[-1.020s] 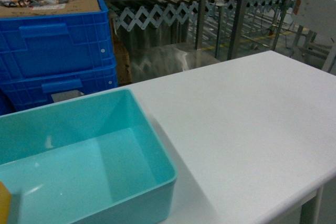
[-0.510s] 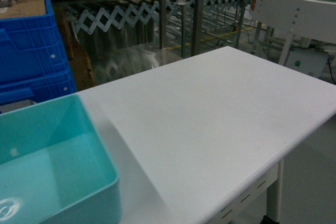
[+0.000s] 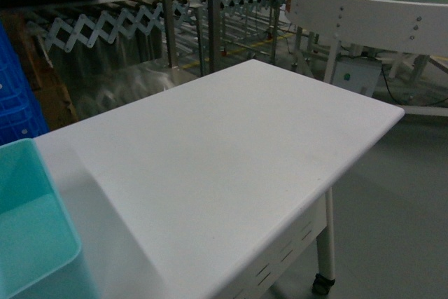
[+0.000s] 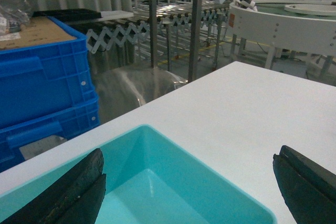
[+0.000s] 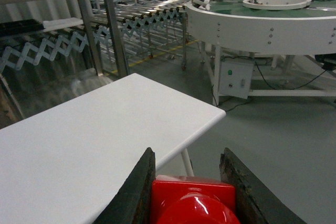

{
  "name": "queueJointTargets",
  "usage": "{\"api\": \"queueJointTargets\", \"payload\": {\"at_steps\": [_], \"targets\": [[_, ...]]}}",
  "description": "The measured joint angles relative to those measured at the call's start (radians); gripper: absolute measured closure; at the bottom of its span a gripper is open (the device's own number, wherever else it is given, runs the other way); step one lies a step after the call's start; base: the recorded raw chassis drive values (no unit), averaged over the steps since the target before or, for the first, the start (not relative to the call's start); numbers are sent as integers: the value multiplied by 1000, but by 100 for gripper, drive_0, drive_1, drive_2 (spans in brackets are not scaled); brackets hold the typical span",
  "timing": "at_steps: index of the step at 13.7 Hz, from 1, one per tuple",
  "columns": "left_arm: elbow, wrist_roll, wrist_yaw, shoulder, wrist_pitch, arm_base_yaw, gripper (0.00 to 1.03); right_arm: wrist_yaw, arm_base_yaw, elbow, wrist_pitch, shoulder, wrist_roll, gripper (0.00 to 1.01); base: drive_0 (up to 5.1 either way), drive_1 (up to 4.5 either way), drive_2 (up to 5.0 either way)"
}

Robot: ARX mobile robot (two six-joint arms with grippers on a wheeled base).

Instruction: Pick red block from blue box to shelf

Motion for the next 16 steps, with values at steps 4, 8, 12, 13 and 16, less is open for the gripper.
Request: {"api": "queueJointTargets", "payload": {"at_steps": [4, 8, 12, 13, 16], "targets": [[0, 0, 0, 0, 0, 0, 5, 0, 0, 0, 0, 0, 0, 72, -159, -159, -159], [0, 0, 0, 0, 0, 0, 5, 0, 0, 0, 1, -2, 0, 72, -159, -159, -159], [0, 0, 0, 0, 0, 0, 5, 0, 0, 0, 0, -1, 0, 72, -152, -152, -152], [0, 0, 0, 0, 0, 0, 5, 0, 0, 0, 0, 0, 0, 72, -145, -145, -145], [0, 0, 0, 0, 0, 0, 5, 0, 0, 0, 0, -1, 0, 72, -145, -145, -145]]}}
